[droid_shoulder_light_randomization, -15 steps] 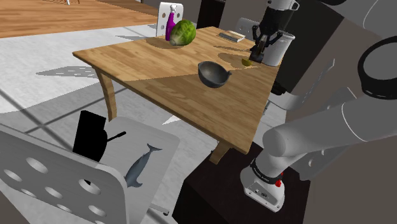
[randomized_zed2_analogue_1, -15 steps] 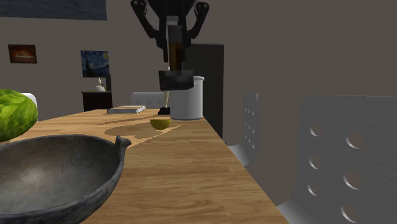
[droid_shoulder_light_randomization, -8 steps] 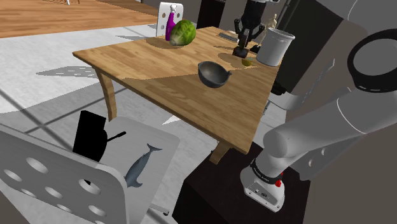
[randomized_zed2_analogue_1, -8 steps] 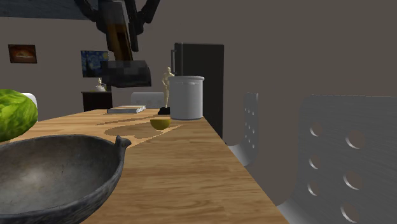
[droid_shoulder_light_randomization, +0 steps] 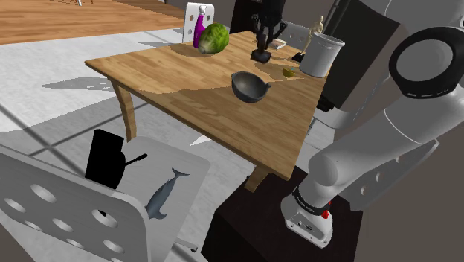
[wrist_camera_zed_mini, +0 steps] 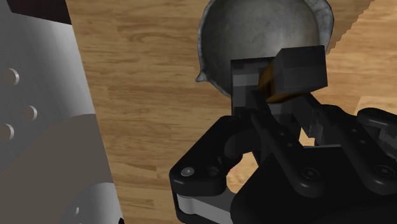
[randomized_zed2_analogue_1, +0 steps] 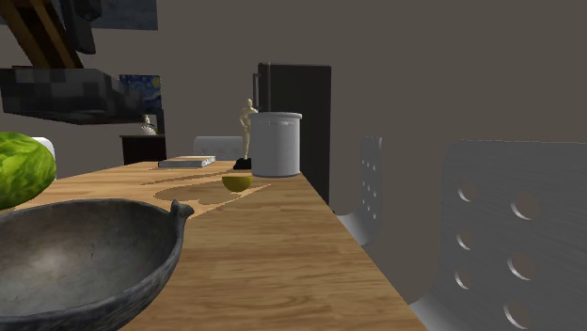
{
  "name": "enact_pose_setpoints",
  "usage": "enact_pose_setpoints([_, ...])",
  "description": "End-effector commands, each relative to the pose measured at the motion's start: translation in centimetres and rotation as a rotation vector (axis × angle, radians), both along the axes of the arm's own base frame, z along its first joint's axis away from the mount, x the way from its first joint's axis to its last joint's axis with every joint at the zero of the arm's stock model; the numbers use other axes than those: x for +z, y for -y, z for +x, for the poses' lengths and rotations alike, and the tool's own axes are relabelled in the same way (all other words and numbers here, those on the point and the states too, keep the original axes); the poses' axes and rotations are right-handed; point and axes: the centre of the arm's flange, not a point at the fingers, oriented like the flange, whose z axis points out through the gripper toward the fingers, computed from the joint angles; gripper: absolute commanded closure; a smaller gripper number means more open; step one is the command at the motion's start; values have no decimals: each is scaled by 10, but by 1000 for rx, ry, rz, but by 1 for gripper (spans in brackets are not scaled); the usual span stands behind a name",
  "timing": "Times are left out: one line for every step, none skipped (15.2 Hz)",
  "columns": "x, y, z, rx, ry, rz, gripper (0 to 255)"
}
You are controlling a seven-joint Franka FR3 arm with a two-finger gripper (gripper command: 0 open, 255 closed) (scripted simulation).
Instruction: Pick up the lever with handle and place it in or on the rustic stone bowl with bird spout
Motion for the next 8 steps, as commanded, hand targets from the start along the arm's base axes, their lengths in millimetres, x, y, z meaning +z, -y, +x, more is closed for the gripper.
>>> enact_pose_setpoints([-7,-5,4,-1,1,0,255])
enact_pose_setpoints([-12,-5,4,-1,1,0,255])
enact_pose_setpoints([-17,-5,4,-1,1,0,255])
enact_pose_setpoints([-23,-5,4,-1,1,0,255])
enact_pose_setpoints([-28,-5,4,-1,1,0,255])
enact_pose_setpoints([-33,-5,4,-1,1,0,255])
enact_pose_setpoints([-38,-5,4,-1,1,0,255])
enact_pose_setpoints([-44,-5,4,-1,1,0,255])
